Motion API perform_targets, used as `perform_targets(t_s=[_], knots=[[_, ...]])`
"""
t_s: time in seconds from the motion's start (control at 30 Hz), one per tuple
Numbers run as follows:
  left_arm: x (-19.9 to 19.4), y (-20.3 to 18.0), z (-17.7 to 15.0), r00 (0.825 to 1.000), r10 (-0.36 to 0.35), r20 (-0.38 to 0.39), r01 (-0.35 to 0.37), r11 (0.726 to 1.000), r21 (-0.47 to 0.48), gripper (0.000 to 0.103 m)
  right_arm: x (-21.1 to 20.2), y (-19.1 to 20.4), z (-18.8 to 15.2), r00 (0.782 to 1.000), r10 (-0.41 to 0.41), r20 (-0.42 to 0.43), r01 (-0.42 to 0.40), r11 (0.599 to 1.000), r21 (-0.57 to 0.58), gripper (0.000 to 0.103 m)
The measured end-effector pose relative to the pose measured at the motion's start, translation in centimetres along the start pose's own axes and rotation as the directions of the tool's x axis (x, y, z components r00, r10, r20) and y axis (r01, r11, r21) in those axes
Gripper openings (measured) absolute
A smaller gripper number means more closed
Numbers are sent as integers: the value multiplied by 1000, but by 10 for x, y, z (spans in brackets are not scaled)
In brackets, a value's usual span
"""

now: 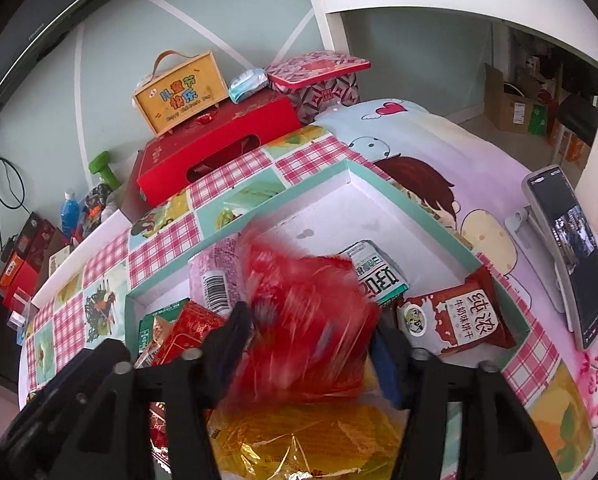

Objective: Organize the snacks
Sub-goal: 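Lower both red packets into the tray and open both tools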

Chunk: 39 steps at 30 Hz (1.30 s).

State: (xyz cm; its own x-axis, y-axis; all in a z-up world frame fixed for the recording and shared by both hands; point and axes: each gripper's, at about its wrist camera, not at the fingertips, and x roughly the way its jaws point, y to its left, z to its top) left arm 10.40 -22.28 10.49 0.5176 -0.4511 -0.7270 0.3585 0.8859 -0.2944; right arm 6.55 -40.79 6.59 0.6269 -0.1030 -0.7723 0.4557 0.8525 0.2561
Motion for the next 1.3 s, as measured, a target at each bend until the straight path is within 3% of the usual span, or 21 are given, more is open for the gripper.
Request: perform_targets(t_s=[0.23, 0.3, 0.53, 0.7, 0.83, 1.03, 1.13, 1.3], knots=[[-11, 11, 0, 995, 104, 4, -104, 994, -14, 73, 4, 5, -2, 1000, -14, -10, 14, 1000, -25, 96], [-11, 18, -2, 987, 158, -1, -158, 987, -21, 91, 2, 8, -2, 1000, -21, -1, 21, 999, -40, 103], [-21, 46, -9, 938, 347, 12, -347, 937, -36, 94, -17, 23, -9, 998, -35, 60, 41, 994, -105, 103], [-35, 63, -19, 908, 420, 7, -420, 907, -27, 94, -36, 34, -22, 998, 7, 68, 1, 992, -130, 103], [-42, 68, -34, 868, 496, 0, -496, 868, 6, 94, -51, 41, -36, 997, 36, 72, -26, 990, -139, 103], [-44, 81, -63, 865, 494, -83, -496, 868, 1, 94, -62, 49, -65, 998, 52, 34, -45, 982, -184, 103], [-48, 83, -75, 855, 510, -97, -511, 859, 9, 94, -68, 53, -79, 998, 53, 23, -46, 975, -215, 103], [-55, 90, -91, 855, 504, -122, -508, 861, -12, 94, -72, 55, -99, 999, 54, -1, -52, 968, -246, 103]])
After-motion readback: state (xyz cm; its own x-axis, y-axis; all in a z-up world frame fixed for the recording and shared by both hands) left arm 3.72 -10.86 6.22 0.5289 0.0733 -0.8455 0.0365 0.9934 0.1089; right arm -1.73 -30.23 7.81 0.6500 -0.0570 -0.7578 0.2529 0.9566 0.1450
